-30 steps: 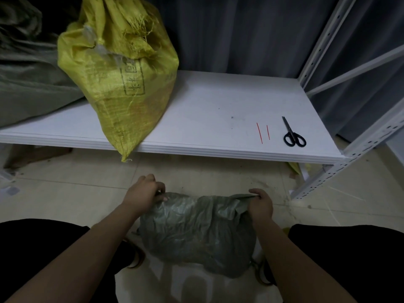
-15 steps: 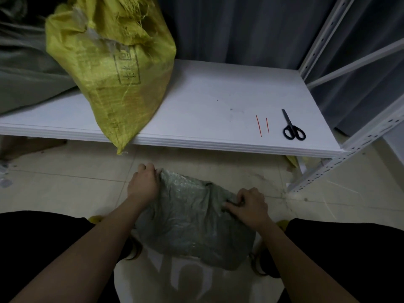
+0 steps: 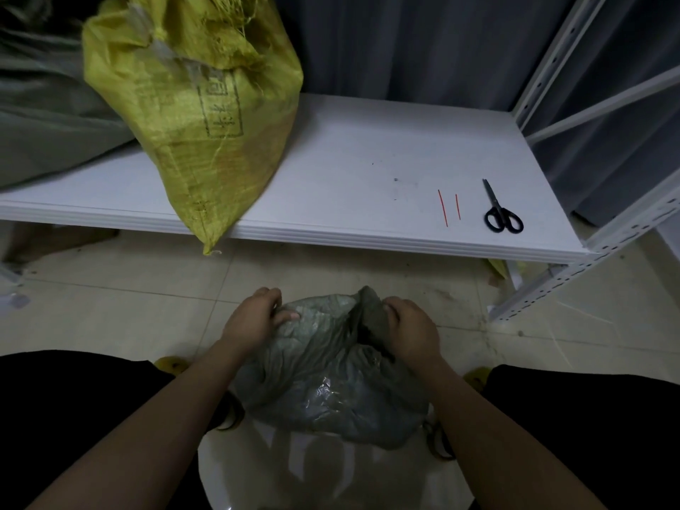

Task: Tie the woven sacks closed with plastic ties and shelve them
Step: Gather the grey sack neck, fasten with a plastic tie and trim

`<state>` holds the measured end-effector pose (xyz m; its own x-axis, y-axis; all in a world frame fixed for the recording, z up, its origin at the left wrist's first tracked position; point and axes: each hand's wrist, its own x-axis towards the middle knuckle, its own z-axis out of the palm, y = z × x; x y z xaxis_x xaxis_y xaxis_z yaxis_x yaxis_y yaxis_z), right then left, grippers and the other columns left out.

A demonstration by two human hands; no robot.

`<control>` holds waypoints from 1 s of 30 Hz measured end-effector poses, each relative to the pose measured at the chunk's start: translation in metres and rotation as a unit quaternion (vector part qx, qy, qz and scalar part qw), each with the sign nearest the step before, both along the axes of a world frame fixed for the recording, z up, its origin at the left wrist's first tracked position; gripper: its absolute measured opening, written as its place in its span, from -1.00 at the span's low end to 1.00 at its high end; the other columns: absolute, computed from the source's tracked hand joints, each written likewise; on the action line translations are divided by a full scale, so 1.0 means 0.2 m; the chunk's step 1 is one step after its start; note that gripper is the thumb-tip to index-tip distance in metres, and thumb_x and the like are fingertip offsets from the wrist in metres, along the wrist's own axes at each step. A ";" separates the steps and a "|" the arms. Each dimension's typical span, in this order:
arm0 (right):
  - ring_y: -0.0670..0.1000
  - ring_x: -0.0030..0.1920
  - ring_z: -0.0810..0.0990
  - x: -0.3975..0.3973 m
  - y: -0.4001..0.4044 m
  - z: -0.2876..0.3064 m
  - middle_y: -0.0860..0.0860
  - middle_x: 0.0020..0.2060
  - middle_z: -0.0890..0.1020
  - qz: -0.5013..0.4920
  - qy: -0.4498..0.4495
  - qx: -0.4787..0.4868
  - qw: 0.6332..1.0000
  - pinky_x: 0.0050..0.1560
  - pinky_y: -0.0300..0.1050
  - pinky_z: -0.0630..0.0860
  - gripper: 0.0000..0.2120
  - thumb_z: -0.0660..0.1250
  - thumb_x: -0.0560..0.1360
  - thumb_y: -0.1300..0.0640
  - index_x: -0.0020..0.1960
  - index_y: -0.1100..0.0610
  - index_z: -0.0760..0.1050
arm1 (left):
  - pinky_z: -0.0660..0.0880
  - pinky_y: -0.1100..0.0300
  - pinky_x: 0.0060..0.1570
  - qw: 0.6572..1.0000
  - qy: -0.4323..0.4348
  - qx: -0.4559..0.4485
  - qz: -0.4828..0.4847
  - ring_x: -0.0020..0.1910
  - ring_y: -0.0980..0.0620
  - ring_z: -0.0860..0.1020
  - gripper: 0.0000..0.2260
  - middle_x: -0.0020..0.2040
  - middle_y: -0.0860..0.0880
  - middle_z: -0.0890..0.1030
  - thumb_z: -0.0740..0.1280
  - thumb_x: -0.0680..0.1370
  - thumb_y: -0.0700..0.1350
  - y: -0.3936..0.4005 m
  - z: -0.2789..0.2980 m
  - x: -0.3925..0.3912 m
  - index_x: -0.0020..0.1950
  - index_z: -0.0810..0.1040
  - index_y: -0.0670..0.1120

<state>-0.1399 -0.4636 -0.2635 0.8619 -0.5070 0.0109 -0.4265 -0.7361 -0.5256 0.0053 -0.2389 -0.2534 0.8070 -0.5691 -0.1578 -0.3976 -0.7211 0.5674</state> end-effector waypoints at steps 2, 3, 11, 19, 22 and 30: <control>0.12 -0.06 0.56 0.04 -0.01 0.02 0.12 -0.07 0.60 -0.081 -0.027 0.076 0.994 -0.16 -0.14 0.41 -0.75 0.09 0.63 0.12 0.07 0.18 0.52 | 0.25 0.12 -0.27 0.999 0.005 0.025 -0.045 -0.21 -0.09 0.44 -0.59 -0.24 -0.04 0.38 0.48 0.36 0.10 0.01 0.00 0.02 -0.33 0.25 0.00; 0.14 -0.03 0.55 0.06 -0.02 0.03 0.14 -0.04 0.60 -0.128 -0.033 0.125 0.983 -0.14 -0.17 0.37 -0.74 0.08 0.63 0.13 0.08 0.21 0.50 | 0.26 0.12 -0.26 0.997 0.007 0.041 -0.068 -0.20 -0.08 0.43 -0.57 -0.23 -0.05 0.39 0.50 0.34 0.11 0.02 0.01 0.02 -0.34 0.24 0.02; 0.16 0.18 0.51 0.13 0.08 0.09 0.08 0.05 0.53 -0.129 -0.043 0.395 0.909 0.03 -0.16 0.39 -0.81 0.19 0.60 0.14 0.18 0.16 0.41 | 0.39 0.11 -0.07 0.943 -0.108 0.253 -0.187 0.12 -0.10 0.46 -0.80 0.06 -0.09 0.54 0.24 0.55 0.01 -0.08 0.06 -0.01 0.04 0.47 -0.10; 0.19 0.43 0.22 0.00 0.21 -0.09 0.13 0.46 0.20 0.096 0.239 -0.026 0.966 0.40 0.20 0.17 -0.03 0.34 0.43 -0.17 0.53 0.02 -0.27 | 0.30 0.10 -0.30 0.994 -0.079 0.055 -0.044 -0.13 -0.20 0.53 -0.79 -0.25 -0.17 0.53 0.14 0.60 0.05 -0.10 0.07 -0.04 -0.14 0.27 -0.04; 0.14 0.20 0.51 0.01 0.19 -0.13 0.13 0.24 0.51 0.071 0.237 -0.059 0.967 0.18 0.00 0.43 -0.47 0.17 0.56 0.02 0.48 0.12 0.13 | 0.29 0.10 -0.32 0.997 -0.070 0.018 -0.011 -0.18 -0.20 0.52 -0.81 -0.29 -0.13 0.48 0.10 0.62 0.03 -0.08 0.07 -0.04 -0.07 0.29 -0.07; 0.04 -0.30 0.41 -0.03 -0.01 0.02 0.06 -0.32 0.42 -0.169 -0.057 0.242 0.954 -0.20 -0.10 0.33 -0.79 0.24 0.48 0.29 -0.33 0.17 0.40 | 0.36 0.09 -0.23 0.984 -0.076 -0.017 0.159 -0.11 -0.24 0.55 -0.80 -0.10 -0.19 0.60 0.06 0.64 -0.03 -0.02 0.04 0.03 0.06 0.42 -0.07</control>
